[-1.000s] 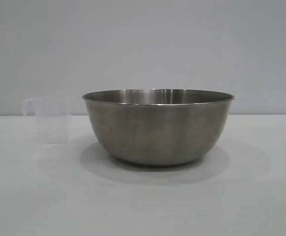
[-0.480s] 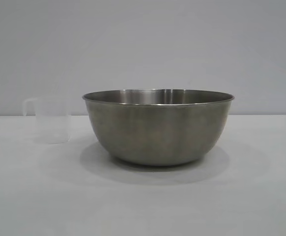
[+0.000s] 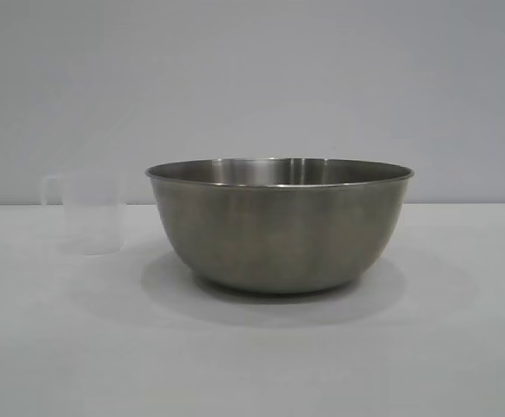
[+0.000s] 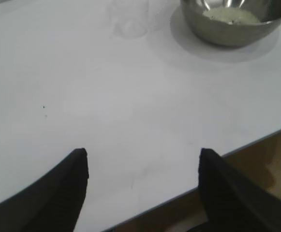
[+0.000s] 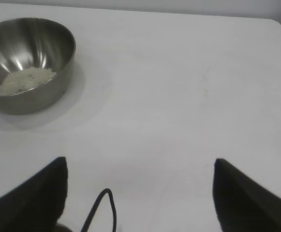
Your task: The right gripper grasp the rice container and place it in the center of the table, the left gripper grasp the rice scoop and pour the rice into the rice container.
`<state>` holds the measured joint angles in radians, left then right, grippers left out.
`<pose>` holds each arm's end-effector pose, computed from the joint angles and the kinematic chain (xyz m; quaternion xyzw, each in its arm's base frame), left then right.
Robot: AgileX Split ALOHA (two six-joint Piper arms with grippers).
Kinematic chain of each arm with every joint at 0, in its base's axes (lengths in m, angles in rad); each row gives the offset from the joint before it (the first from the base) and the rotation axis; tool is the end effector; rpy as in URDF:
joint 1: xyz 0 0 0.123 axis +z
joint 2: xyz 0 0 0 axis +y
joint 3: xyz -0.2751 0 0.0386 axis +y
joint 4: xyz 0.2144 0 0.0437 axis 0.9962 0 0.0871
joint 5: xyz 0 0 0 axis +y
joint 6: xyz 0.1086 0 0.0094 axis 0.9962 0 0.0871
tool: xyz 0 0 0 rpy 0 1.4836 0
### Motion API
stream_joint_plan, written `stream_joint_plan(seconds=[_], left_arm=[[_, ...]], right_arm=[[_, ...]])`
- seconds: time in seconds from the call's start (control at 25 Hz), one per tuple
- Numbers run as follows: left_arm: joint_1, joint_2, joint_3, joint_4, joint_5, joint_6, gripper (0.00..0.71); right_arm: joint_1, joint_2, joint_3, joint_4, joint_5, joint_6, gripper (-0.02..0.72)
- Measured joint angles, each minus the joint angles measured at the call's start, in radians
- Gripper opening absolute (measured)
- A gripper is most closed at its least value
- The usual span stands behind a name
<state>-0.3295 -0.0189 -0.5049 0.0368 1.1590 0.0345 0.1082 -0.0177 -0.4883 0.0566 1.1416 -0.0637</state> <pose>-0.0168 0.0096 0.2447 0.1560 0.8578 -0.0538 0.4867 -0.0170 0.0038 0.2421 -0.0771 0.8684 0.0391 0.4883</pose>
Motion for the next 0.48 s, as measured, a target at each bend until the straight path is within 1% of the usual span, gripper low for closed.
stream_joint_plan(seconds=[0.16, 0.48], left_arm=[[0.0, 0.0, 0.019, 0.005, -0.026, -0.024, 0.43], [0.0, 0.0, 0.021, 0.006, -0.036, -0.031, 0.43]], right_arm=[[0.0, 0.0, 0.0, 0.0, 0.0, 0.0, 0.577], [0.0, 0.0, 0.0, 0.0, 0.0, 0.0, 0.577]])
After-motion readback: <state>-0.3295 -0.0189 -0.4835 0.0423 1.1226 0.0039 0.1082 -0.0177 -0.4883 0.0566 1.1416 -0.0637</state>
